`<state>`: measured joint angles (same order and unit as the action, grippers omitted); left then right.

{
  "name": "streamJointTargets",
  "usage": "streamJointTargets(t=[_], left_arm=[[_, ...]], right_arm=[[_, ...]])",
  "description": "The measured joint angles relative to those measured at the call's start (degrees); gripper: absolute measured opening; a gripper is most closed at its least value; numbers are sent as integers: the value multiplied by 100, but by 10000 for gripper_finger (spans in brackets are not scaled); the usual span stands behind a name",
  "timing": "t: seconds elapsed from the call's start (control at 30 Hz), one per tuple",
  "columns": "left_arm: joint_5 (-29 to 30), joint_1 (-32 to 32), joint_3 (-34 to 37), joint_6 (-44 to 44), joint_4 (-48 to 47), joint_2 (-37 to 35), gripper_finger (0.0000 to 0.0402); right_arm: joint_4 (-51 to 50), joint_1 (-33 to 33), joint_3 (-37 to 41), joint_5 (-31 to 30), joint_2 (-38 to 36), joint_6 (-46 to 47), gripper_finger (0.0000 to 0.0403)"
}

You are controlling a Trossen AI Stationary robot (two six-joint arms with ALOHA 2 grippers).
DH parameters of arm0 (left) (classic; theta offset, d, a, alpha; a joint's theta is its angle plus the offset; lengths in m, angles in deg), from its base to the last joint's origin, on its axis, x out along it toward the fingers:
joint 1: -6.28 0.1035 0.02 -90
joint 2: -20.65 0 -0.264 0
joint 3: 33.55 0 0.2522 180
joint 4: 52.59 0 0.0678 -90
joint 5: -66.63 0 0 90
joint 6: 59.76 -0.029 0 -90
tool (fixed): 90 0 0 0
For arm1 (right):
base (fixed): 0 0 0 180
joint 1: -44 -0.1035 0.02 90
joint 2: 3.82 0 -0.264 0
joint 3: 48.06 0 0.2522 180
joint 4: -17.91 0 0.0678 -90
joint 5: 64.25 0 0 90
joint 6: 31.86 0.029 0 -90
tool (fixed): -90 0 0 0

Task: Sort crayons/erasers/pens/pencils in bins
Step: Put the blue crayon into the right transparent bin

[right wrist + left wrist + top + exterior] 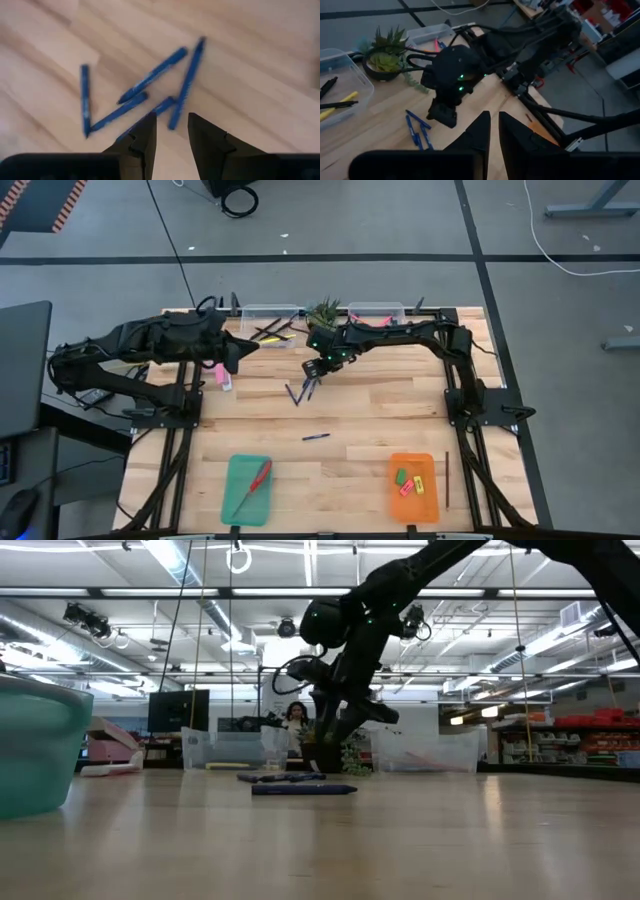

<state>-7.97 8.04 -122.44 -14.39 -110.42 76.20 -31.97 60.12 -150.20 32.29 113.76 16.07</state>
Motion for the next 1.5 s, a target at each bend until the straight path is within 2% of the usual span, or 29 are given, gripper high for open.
streamJointTargets(t=[0.2,0.47,0.73,1.23,1.5], left_arm=[[0,7,0,29,56,-248,56],[-77,-7,-1,32,124,-336,61],[-340,-9,0,43,142,-398,58],[-516,-7,0,36,140,-400,54],[-516,-9,0,35,138,-400,58]], right_arm=[[356,-14,-5,-359,82,422,117],[482,-165,0,-548,377,541,117],[424,-280,0,-1419,425,507,116],[598,-431,0,-1564,424,384,100],[705,-595,0,-1793,470,-264,100]])
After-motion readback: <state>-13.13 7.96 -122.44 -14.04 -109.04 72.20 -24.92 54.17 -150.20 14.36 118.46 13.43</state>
